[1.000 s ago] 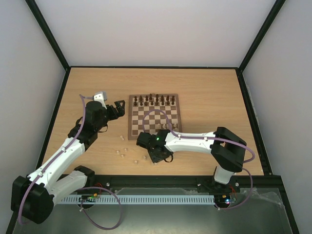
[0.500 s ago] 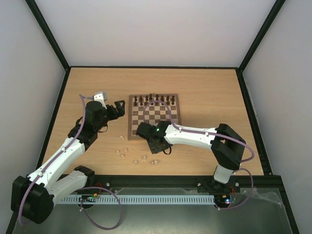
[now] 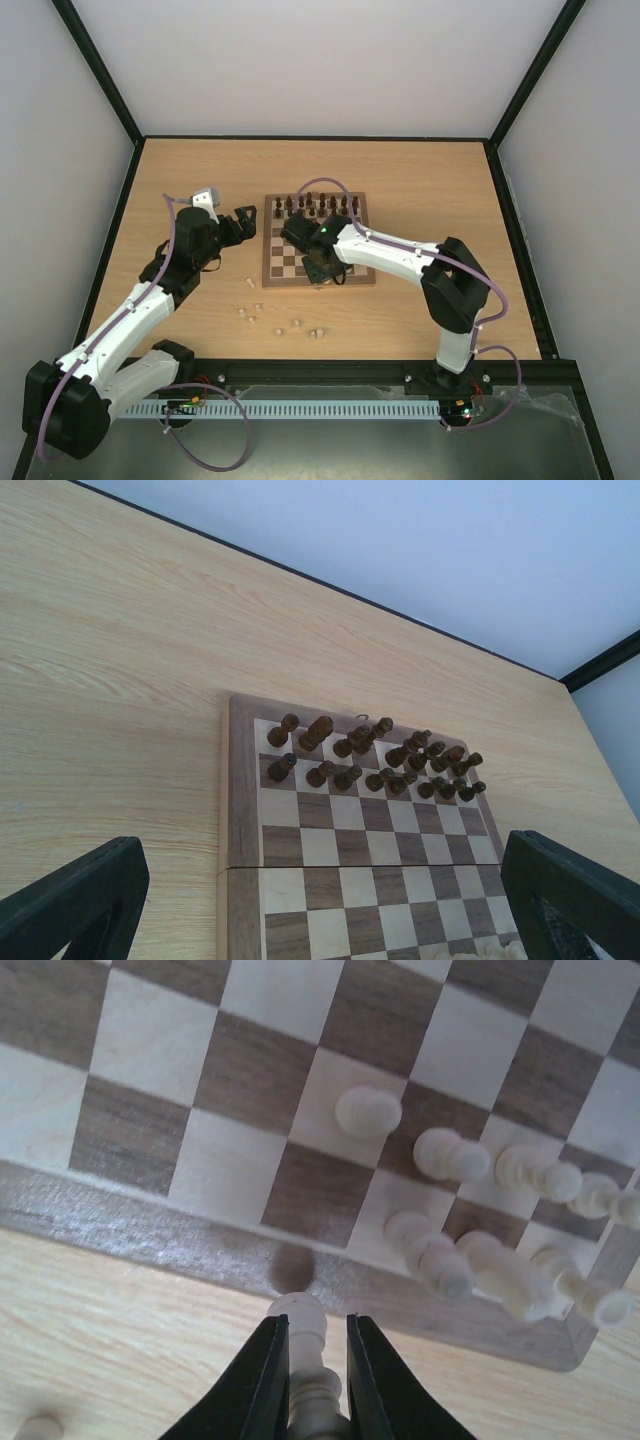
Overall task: Set up the chess pieces on the board
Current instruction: Place the chess piece on the chessboard.
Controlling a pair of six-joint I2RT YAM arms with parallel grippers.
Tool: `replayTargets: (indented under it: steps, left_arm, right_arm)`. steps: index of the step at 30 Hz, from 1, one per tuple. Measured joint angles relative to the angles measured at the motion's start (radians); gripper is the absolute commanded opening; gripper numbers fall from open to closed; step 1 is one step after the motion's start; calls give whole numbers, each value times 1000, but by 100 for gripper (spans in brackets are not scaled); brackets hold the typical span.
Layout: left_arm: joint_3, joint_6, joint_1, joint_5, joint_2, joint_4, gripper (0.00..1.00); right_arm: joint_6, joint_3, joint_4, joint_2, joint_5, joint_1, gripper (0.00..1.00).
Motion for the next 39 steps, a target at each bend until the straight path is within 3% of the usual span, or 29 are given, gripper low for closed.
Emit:
replayTargets:
  steps: [13,39]
  left_arm:
    - [0,0,0,0,0,0,100]
    - [0,0,0,-4,0,0,100]
  right_arm:
    - [-89,105,-23,85,2,-66,16]
    - [-121,152,-22,152,0,-76,18]
